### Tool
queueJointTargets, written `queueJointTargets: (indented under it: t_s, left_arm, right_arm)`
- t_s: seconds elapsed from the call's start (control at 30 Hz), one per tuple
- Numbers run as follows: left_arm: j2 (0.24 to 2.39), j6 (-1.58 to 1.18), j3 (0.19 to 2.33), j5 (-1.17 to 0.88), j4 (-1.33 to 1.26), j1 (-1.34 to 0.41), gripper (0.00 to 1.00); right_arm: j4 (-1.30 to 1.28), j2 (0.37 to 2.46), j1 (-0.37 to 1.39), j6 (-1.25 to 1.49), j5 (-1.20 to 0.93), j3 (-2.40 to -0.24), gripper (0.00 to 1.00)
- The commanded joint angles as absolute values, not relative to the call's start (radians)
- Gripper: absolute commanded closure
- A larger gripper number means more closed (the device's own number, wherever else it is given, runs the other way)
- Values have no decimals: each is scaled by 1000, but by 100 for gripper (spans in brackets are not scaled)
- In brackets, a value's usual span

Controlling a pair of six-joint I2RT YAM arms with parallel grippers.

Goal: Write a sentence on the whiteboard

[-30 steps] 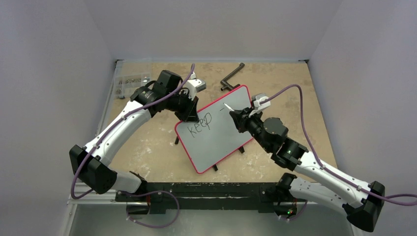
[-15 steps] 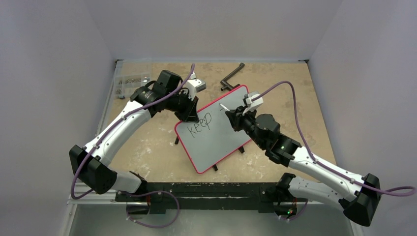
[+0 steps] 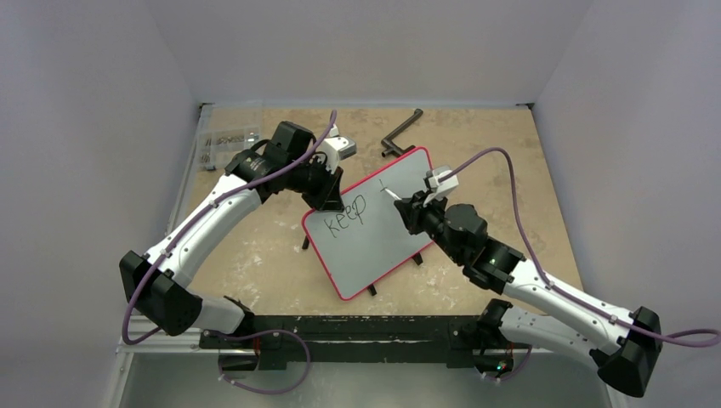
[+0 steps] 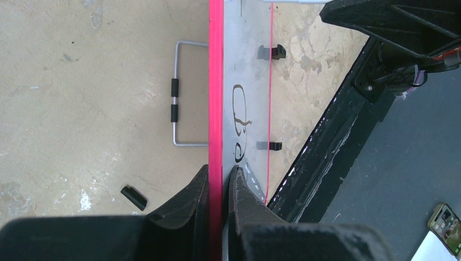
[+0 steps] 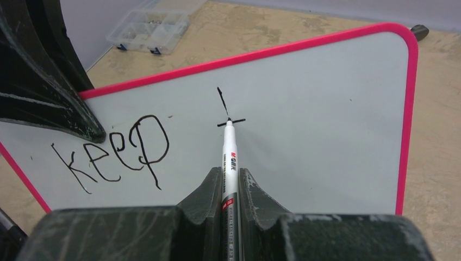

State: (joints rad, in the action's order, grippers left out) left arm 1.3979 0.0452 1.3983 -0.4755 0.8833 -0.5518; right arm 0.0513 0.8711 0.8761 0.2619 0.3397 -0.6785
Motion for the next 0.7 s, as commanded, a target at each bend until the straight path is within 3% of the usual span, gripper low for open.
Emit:
queueJointTargets:
  t_s: [0.0,0.67]
  left_arm:
    - [1413,178,1364,-219,953,-553,100]
    - [1404,177,1360,-217,951,-553,100]
  right_arm:
    - [17,823,873,297,316,-644,100]
    - [-70,793,874,376,316,-608,100]
